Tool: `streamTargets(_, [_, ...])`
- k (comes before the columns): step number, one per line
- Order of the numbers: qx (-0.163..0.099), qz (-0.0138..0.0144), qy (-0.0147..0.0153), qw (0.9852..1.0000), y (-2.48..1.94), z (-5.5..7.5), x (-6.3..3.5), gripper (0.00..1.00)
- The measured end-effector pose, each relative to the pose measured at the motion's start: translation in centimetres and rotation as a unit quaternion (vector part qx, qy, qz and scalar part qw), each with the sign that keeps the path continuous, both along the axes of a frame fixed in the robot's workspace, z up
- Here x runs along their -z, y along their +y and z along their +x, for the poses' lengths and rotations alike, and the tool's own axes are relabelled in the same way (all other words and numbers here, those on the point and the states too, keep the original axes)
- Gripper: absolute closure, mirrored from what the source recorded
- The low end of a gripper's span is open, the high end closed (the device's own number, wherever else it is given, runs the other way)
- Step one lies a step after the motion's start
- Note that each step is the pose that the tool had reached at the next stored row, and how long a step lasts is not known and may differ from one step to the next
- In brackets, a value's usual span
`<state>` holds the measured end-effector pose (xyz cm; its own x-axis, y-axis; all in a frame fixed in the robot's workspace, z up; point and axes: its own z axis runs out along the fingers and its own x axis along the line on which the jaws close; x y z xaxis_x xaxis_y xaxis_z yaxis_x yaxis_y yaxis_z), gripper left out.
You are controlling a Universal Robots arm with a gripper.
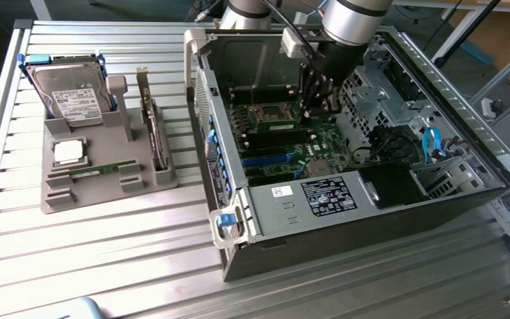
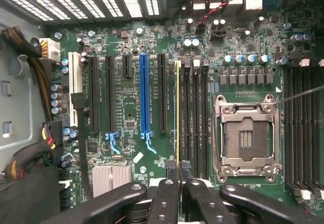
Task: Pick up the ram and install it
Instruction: 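Insert the ram into the slot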
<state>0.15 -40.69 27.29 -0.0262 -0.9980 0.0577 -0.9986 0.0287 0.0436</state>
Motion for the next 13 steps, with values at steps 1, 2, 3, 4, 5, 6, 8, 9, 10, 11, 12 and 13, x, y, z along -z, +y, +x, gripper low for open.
streamTargets(1, [0.000,0.0000,0.0000,1.0000,0.00,0.0,0.20,0.88])
streamTargets(2, [0.000,0.0000,0.0000,1.0000,0.00,0.0,0.36,0.88])
streamTargets(3, [0.001,0.0001,0.0000,1.0000,0.00,0.0,0.49,0.88])
streamTargets(4, [0.001,0.0000,0.0000,1.0000,0.00,0.0,0.62,0.88])
streamTargets(5, [0.001,0.0000,0.0000,1.0000,0.00,0.0,0.74,0.88])
streamTargets(6, [0.001,0.0001,0.0000,1.0000,0.00,0.0,0.85,0.88])
streamTargets(8, [0.001,0.0001,0.0000,1.0000,0.00,0.0,1.09,0.88])
streamTargets(9, [0.001,0.0001,0.0000,1.0000,0.00,0.0,1.21,0.88])
streamTargets(10, [0.001,0.0001,0.0000,1.0000,0.00,0.0,1.32,0.88])
streamTargets(11, [0.001,0.0000,0.0000,1.0000,0.00,0.0,1.42,0.88])
streamTargets(12, [0.001,0.0000,0.0000,1.0000,0.00,0.0,1.50,0.88])
streamTargets(13, [0.001,0.0000,0.0000,1.0000,0.00,0.0,1.58,0.88])
